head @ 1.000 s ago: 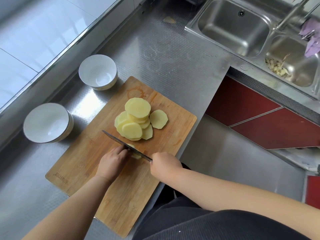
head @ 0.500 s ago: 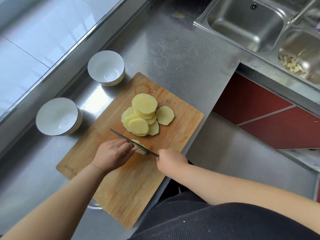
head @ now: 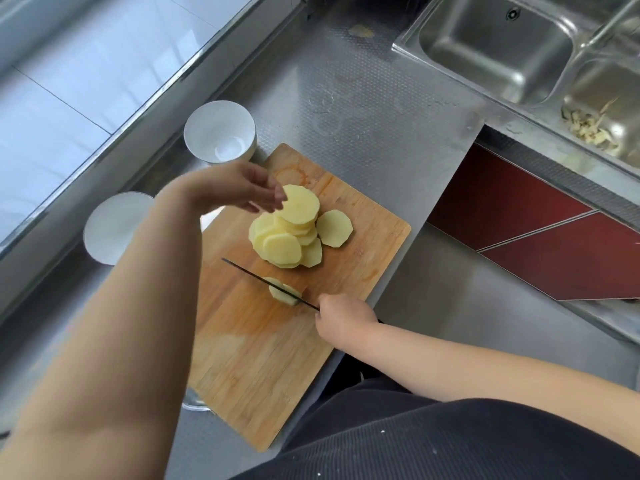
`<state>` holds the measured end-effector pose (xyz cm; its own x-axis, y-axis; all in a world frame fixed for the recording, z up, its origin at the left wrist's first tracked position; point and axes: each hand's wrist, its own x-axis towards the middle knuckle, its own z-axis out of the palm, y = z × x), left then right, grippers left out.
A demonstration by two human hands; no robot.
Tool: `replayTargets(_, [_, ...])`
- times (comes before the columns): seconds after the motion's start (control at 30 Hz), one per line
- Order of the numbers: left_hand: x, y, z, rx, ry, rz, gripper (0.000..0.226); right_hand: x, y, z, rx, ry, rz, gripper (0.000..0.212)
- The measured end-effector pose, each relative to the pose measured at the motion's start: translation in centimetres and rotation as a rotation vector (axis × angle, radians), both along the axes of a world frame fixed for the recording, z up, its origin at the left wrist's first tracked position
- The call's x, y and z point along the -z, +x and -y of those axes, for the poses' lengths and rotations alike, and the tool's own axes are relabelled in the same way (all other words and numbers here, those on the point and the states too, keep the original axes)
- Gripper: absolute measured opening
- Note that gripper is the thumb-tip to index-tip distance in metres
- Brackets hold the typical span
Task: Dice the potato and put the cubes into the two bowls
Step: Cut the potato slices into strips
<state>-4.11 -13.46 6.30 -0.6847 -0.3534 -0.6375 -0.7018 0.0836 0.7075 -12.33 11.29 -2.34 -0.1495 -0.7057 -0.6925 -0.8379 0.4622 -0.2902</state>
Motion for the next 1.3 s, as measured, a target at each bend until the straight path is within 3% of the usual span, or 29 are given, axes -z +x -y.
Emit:
replayTargets(0.1, [0.0, -3.3, 0.3, 0.154, 0.015, 0.053, 0.014, 0.2, 0.2, 0.0, -0.006, -0.004, -0.007, 0.02])
replayTargets(0.23, [3.2, -5.6, -2.2, 0.791, -0.142, 0.435, 0.02, 0.5, 0.2, -0.1, -0.005, -0.015, -0.013, 0.02])
replayTargets(0.33, [5.3, -4.6, -4.0, 1.027, -0.238, 0.556, 0.024, 0.8, 0.2, -0.2, -0.008, -0.028, -0.022, 0.019])
replayTargets(0.57, [6.1, -2.5, -4.3, 0.96, -0.198, 0.497, 0.035, 0.9, -0.1, -0.4, -0.024, -0.075, -0.027, 0.019])
replayTargets(0.73, [5.4, -1.7, -4.0, 0.87, -0.068, 0.444, 0.034, 1.1, -0.3, -0.4, -0.038, -0.117, -0.024, 0.02])
replayTargets(1.03, [5.9, -0.9, -6.2, 0.941, -0.241, 0.391, 0.032, 1.4, -0.9, -0.7, -0.14, -0.186, -0.044, 0.019])
replayTargets(1.3, [5.9, 1.0, -5.7, 0.897, -0.127, 0.43, 0.033, 1.6, -1.7, -0.7, -0.242, -0.215, -0.101, 0.022])
